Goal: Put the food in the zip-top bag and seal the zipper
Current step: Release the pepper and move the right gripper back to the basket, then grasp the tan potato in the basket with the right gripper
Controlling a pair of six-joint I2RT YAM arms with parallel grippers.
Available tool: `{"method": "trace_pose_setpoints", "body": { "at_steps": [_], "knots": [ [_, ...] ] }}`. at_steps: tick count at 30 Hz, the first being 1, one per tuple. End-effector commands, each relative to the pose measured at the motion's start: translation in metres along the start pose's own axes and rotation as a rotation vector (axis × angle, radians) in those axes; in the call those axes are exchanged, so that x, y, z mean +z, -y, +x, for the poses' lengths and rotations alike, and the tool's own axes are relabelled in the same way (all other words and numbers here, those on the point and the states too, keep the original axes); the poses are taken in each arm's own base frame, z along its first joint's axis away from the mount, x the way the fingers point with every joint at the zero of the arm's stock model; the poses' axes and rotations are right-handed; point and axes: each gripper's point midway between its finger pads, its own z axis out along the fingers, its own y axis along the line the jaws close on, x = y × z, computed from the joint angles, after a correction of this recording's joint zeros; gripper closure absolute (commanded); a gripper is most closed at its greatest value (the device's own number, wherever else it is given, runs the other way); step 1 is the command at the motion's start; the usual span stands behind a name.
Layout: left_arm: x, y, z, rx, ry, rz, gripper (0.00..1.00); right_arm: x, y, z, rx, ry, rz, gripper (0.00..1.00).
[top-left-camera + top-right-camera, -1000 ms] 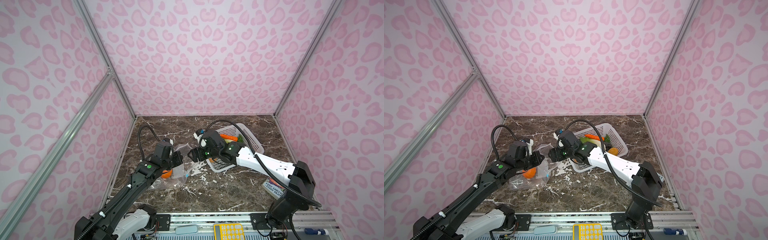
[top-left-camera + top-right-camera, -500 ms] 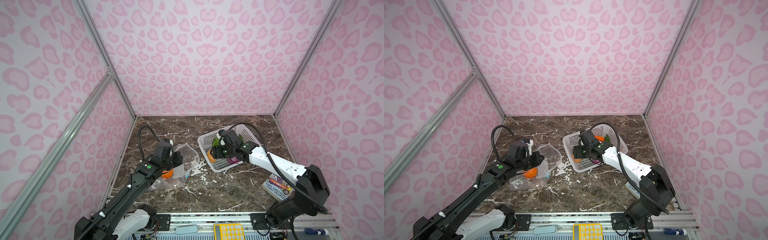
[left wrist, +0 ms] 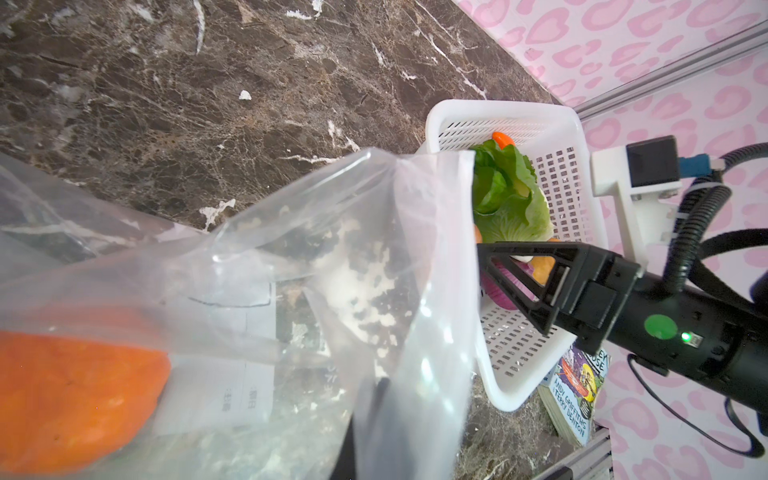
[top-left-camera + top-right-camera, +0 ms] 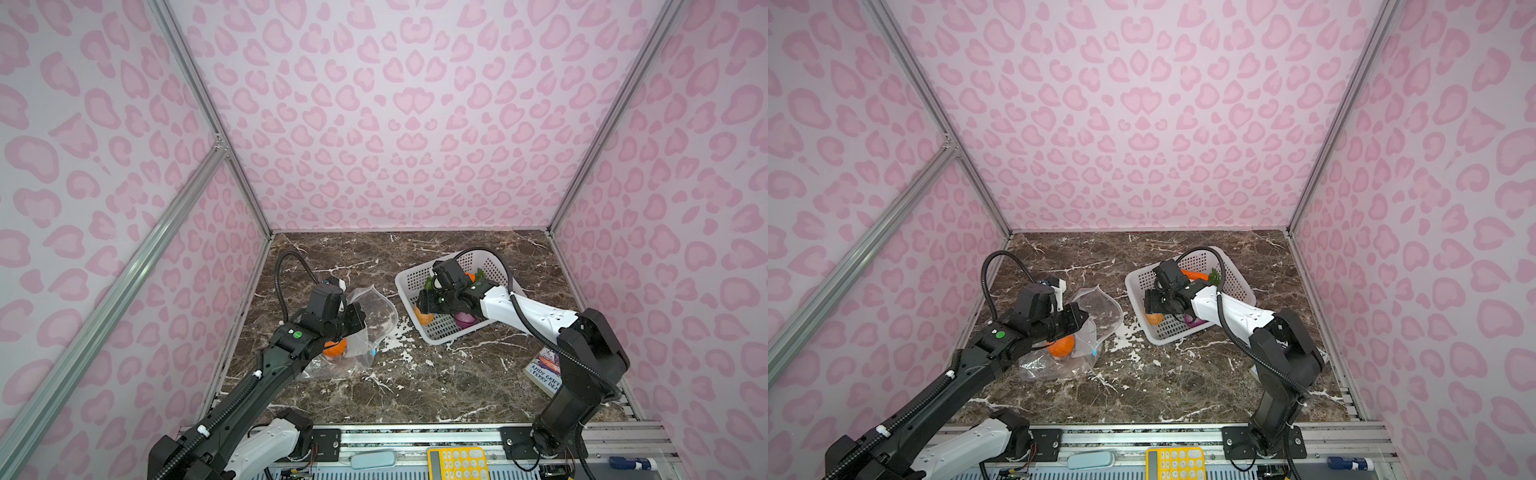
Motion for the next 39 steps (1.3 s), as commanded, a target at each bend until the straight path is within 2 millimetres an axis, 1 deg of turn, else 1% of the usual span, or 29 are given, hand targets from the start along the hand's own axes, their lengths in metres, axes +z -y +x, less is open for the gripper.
{"method": "trace_pose_setpoints", "body": {
  "at_steps": [1,10,13,17,24,26,31,36,39],
  "knots": [
    [0.000,0.002,-0.004,-0.002,0.017,0.009,0.97,0.009,0.000,-0.003,0.009,0.007,0.002,0.26],
    [0.001,0.003,-0.005,0.002,0.019,0.007,0.97,0.035,0.009,0.008,0.010,-0.032,0.031,0.26],
    [-0.001,0.003,-0.005,0.004,0.023,0.009,0.97,0.042,0.014,0.011,0.008,-0.045,0.054,0.25],
    [-0.002,0.003,-0.006,0.004,0.028,0.006,0.97,0.047,0.015,0.013,0.008,-0.055,0.057,0.27],
    [-0.003,0.005,-0.008,0.003,0.030,0.011,0.97,0.044,0.011,0.013,0.008,-0.056,0.037,0.35],
    [-0.003,0.005,-0.008,0.003,0.030,0.012,0.97,0.043,0.011,0.013,0.007,-0.054,0.040,0.36],
    [-0.004,0.007,-0.009,0.005,0.028,0.015,0.97,0.039,0.019,0.016,-0.047,-0.079,0.084,0.26],
    [-0.005,0.005,-0.009,0.008,0.035,0.010,0.97,0.031,0.024,0.025,-0.135,-0.121,0.098,0.25],
    [-0.003,0.005,-0.008,0.005,0.030,0.011,0.97,0.030,0.024,0.031,-0.180,-0.148,0.092,0.25]
  ]
}}
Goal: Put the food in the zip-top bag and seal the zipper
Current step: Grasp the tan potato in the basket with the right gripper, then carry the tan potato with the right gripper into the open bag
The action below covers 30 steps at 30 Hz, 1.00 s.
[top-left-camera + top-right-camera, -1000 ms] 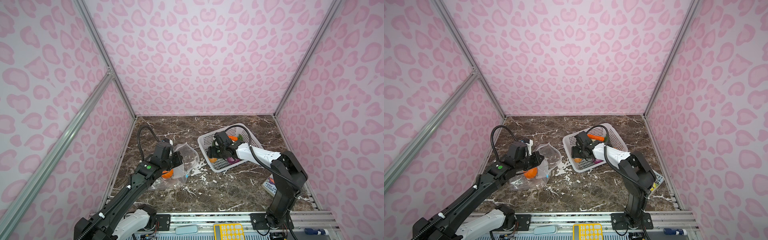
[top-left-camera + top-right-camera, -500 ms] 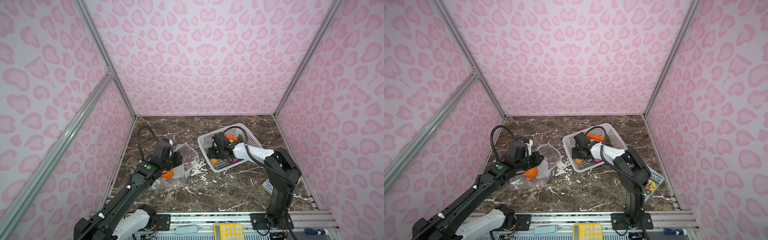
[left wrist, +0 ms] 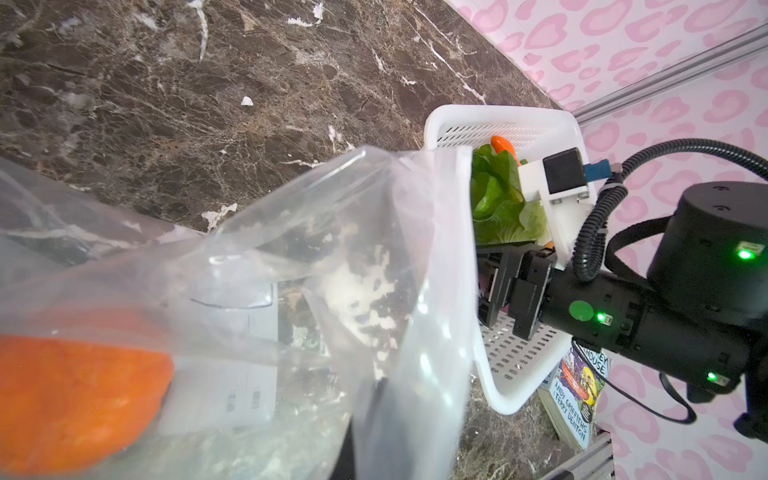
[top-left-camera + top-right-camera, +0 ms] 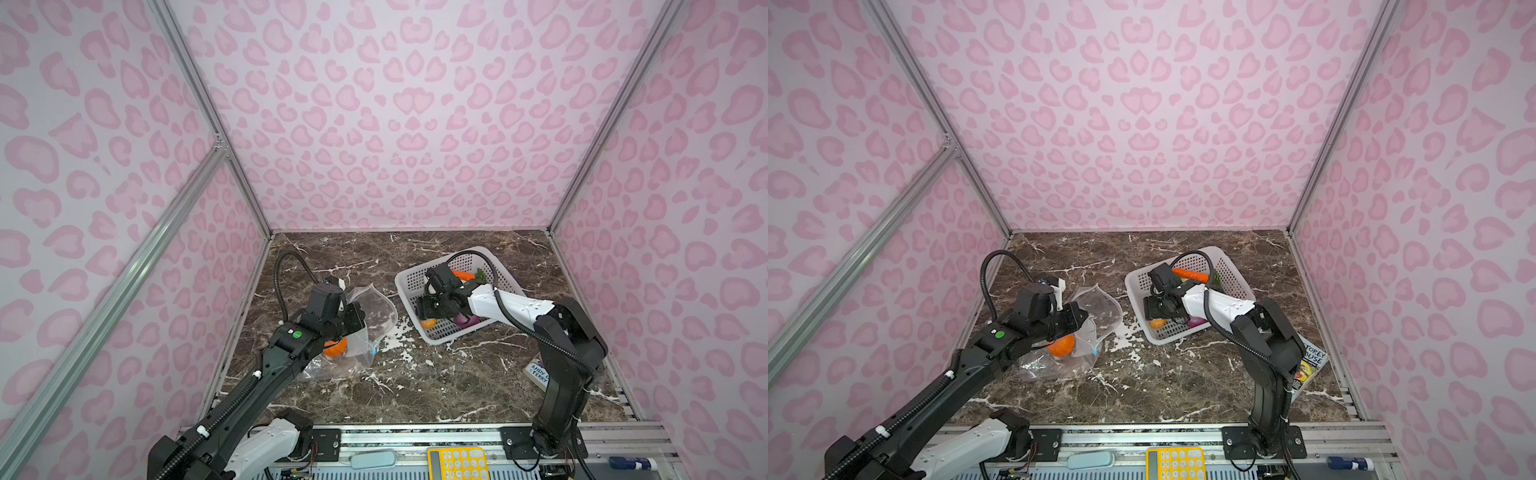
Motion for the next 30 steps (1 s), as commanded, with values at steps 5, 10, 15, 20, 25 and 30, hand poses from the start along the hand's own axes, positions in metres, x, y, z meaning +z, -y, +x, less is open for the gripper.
{"method": "trace_pose_setpoints", "body": {
  "at_steps": [5,10,15,20,25,30],
  "knots": [
    [-0.001,0.005,-0.005,0.002,0.016,0.016,0.97,0.010,0.014,0.020,-0.119,-0.091,0.086,0.25],
    [-0.004,0.004,-0.006,0.004,0.025,0.010,0.97,0.021,0.023,0.022,-0.136,-0.110,0.158,0.25],
    [-0.005,0.004,-0.007,0.003,0.031,0.010,0.97,0.021,0.021,0.019,-0.127,-0.097,0.152,0.30],
    [-0.004,0.004,-0.006,-0.001,0.026,0.009,0.97,0.014,0.016,0.014,-0.123,-0.078,0.132,0.39],
    [-0.005,0.003,-0.006,-0.002,0.026,0.009,0.97,-0.003,0.011,0.007,-0.108,-0.042,0.100,0.50],
    [-0.004,0.003,-0.005,-0.001,0.025,0.010,0.97,-0.021,0.009,-0.002,-0.079,-0.007,0.048,0.53]
  ]
}}
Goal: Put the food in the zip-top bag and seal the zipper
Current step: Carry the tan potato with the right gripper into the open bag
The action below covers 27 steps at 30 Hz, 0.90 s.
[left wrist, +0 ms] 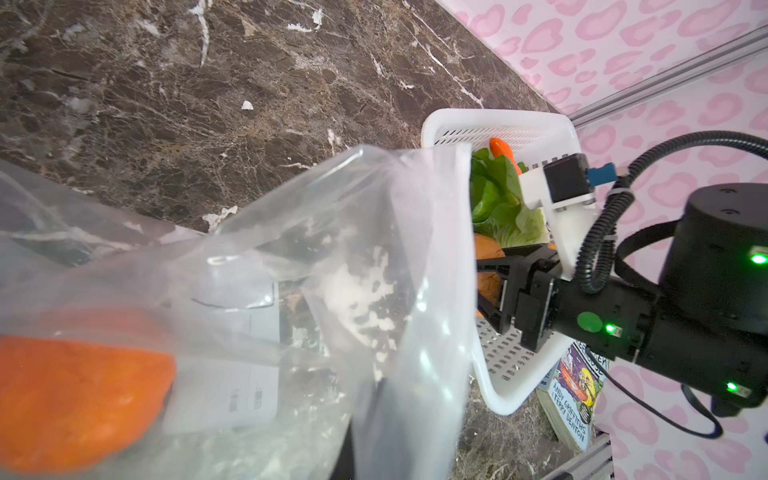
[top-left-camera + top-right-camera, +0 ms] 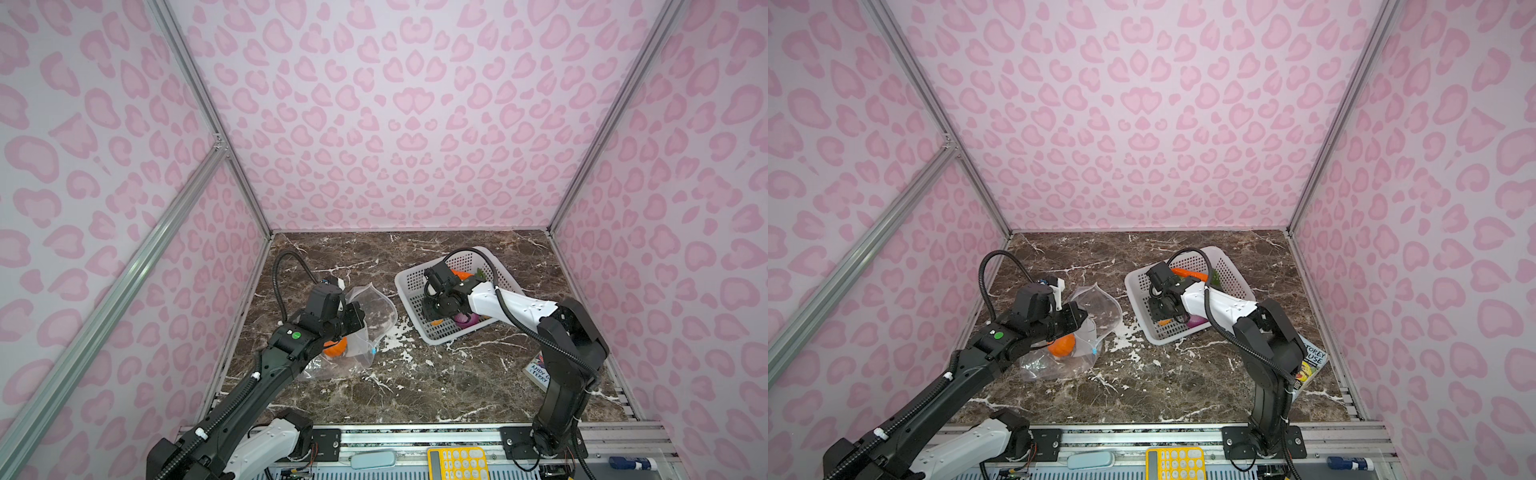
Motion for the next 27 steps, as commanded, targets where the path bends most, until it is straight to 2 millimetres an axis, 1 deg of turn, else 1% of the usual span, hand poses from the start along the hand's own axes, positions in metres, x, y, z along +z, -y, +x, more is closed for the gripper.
{"method": "trace_pose_setpoints", "body": {
  "at_steps": [1,8,11,14,18,20,21,24,27],
  "knots": [
    [-0.001,0.002,-0.004,-0.003,0.016,0.006,0.97,-0.007,0.000,0.000,0.027,0.005,-0.041,0.53],
    [-0.001,0.001,-0.003,-0.005,0.013,0.006,0.97,-0.029,-0.003,-0.013,0.096,0.065,-0.183,0.55],
    [0.000,0.001,-0.002,-0.003,0.011,0.006,0.97,-0.042,-0.009,-0.018,0.088,0.094,-0.228,0.55],
    [0.001,0.002,-0.003,-0.003,0.008,0.010,0.97,-0.057,-0.022,-0.022,0.071,0.129,-0.302,0.56],
    [0.003,0.005,-0.002,-0.003,-0.002,0.020,0.97,-0.082,-0.048,-0.027,0.017,0.190,-0.405,0.57],
    [0.004,0.007,-0.001,0.002,-0.010,0.034,0.97,-0.092,-0.064,-0.027,-0.021,0.211,-0.446,0.57],
    [0.004,0.009,-0.001,0.008,-0.015,0.040,0.97,-0.098,-0.076,-0.026,-0.047,0.222,-0.477,0.58],
    [0.004,0.014,0.000,0.019,-0.023,0.065,0.97,-0.106,-0.105,-0.022,-0.103,0.229,-0.536,0.58],
    [0.004,0.019,0.001,0.029,-0.030,0.088,0.97,-0.108,-0.133,-0.016,-0.163,0.227,-0.570,0.58]
  ]
}}
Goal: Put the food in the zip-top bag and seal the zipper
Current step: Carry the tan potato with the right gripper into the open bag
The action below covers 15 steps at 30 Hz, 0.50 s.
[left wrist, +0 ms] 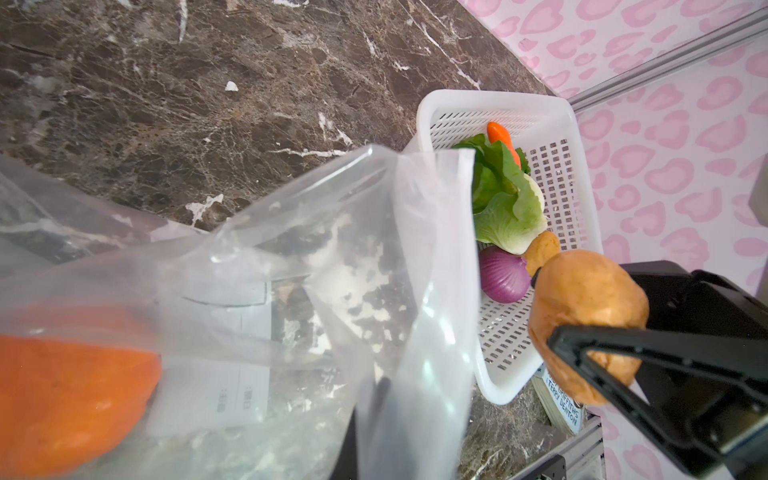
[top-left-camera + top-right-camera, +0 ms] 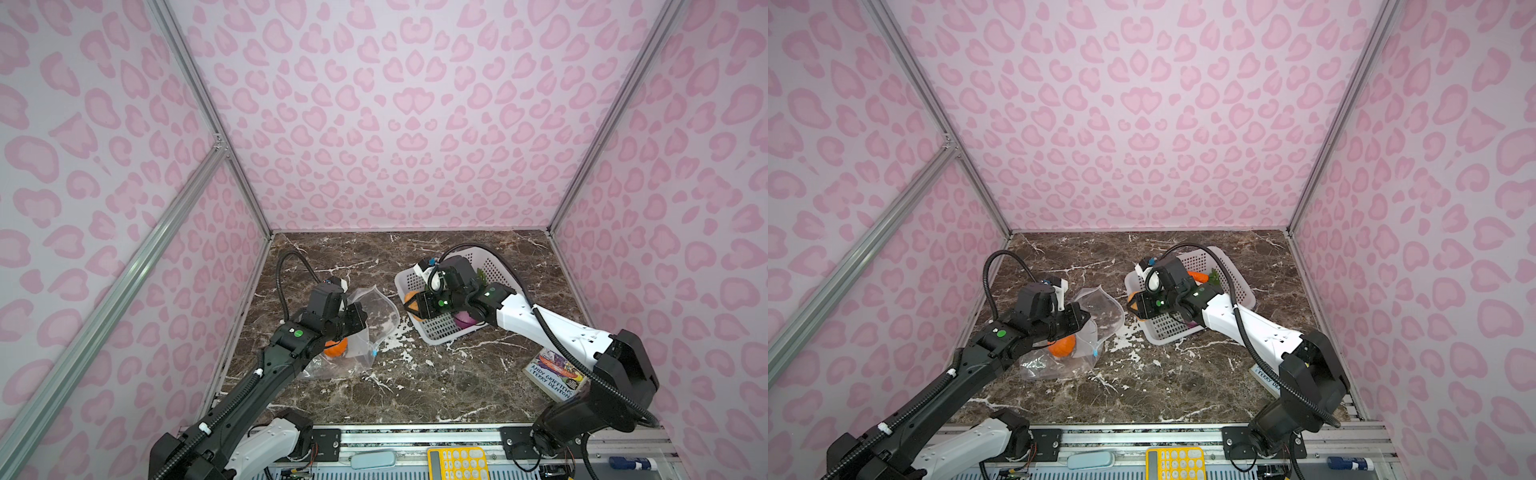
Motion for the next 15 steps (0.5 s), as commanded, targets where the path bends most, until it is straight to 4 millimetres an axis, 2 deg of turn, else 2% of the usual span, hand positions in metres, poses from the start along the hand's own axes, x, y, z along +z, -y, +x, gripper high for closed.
{"method": "trace_pose_setpoints", "body": {
  "at_steps": [1,7,15],
  "knots": [
    [-0.002,0.015,-0.005,0.030,0.010,0.064,0.97,0.012,-0.029,-0.004,-0.061,0.012,-0.071,0.58],
    [-0.004,0.022,-0.003,0.047,-0.001,0.097,0.97,0.046,-0.048,0.008,-0.099,-0.067,-0.084,0.59],
    [-0.002,0.027,0.003,0.070,-0.031,0.118,0.97,0.073,-0.030,0.008,-0.027,-0.083,0.028,0.59]
  ]
}}
